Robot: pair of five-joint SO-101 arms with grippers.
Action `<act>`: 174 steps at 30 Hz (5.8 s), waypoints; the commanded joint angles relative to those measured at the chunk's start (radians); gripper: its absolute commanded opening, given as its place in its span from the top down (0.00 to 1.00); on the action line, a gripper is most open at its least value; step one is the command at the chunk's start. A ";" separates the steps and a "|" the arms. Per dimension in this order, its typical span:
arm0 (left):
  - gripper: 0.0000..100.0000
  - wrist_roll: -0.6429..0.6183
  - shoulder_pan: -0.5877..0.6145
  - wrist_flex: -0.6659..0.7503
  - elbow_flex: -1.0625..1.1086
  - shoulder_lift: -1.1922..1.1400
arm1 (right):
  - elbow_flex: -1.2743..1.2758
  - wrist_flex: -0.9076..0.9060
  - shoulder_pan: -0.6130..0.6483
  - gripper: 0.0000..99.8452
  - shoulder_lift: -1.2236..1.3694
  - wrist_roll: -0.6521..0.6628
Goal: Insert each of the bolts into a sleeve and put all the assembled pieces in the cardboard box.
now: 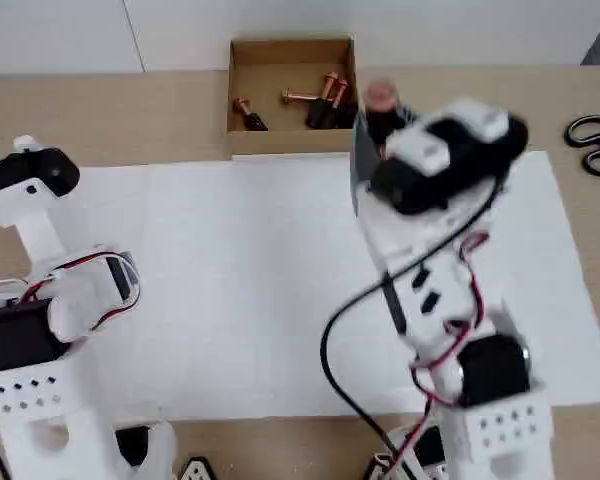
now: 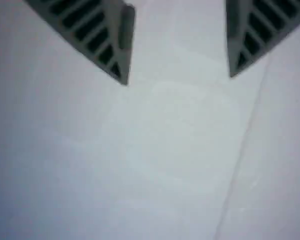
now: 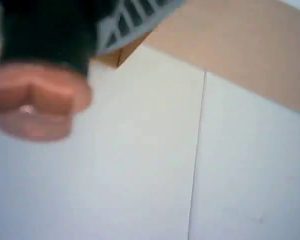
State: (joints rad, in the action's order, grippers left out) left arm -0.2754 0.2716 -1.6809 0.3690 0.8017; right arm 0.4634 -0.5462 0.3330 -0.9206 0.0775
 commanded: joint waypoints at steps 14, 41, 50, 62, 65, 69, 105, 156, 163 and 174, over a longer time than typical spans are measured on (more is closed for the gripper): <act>0.88 0.008 0.003 -0.002 0.088 0.015 | -0.658 0.360 -0.042 1.00 0.977 0.005; 0.88 0.005 0.002 -0.002 0.091 0.015 | -1.358 0.377 -0.073 1.00 1.979 0.000; 0.88 0.005 0.002 -0.002 0.091 0.015 | -1.376 0.377 -0.048 0.99 2.043 0.000; 0.88 0.005 0.002 -0.002 0.091 0.015 | -1.378 0.375 -0.047 0.73 2.032 0.000; 0.88 0.003 0.002 -0.002 0.091 0.015 | -1.413 0.367 -0.050 0.73 2.017 0.002; 0.88 0.006 0.005 -0.002 0.087 0.015 | -1.430 0.364 -0.062 0.73 1.959 0.003; 0.88 0.009 0.000 0.103 -0.255 0.445 | -1.405 -1.127 -0.068 0.73 0.529 0.003; 0.87 0.006 0.002 0.531 1.145 1.017 | 1.220 -0.163 -0.292 0.72 -0.892 0.003; 0.87 0.003 0.002 0.629 1.267 1.017 | 1.220 -0.357 -0.292 0.72 -0.892 0.002; 0.87 0.003 0.003 0.629 1.267 1.017 | 1.220 -0.384 -0.294 0.72 -0.894 0.006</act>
State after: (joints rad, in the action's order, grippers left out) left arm -0.2723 0.2746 -1.0779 1.6395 1.8067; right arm 1.6755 -0.9206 0.0506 -1.8013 0.0790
